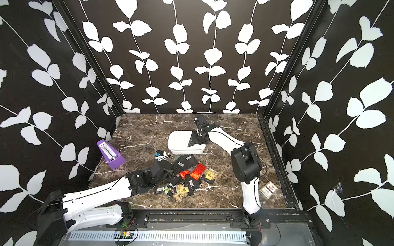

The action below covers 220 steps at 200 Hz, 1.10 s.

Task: Put the tea bags into the storage box
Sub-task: Place the tea bag in the storage box, then pick up the tea bag from the center of the board.

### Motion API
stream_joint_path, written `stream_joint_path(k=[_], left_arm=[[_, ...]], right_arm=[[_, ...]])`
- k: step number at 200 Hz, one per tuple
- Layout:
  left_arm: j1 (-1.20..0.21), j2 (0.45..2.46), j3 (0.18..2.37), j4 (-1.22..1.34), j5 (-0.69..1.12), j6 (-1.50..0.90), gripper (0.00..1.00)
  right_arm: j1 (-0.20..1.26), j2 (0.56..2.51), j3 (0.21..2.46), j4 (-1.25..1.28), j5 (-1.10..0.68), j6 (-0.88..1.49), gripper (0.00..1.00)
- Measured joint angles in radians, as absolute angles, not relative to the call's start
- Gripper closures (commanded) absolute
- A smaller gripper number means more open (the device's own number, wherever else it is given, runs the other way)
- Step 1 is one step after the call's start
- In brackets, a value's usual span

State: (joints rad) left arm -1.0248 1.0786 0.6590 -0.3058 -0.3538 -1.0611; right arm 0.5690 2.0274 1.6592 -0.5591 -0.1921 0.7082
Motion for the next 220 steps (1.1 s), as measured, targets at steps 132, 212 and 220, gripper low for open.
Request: stream_joint_path(k=[132,212,220], left_arm=[[-1.026,1.127,0.683,-0.220,-0.247,-1.050,0.69],[-1.136,1.535,0.970,-0.075,-0.135,-1.023,0.85],[-1.139,1.581,1.000,-0.072,-0.121,-1.023,0.88]], right_arm=[[0.569,1.700,1.617,-0.708,-0.067,0.607,0.53],[0.569,1.013,0.875,-0.686,-0.060,0.718,0.54],[0.569,0.967,0.807,-0.686,-0.063,0.750,0.54]])
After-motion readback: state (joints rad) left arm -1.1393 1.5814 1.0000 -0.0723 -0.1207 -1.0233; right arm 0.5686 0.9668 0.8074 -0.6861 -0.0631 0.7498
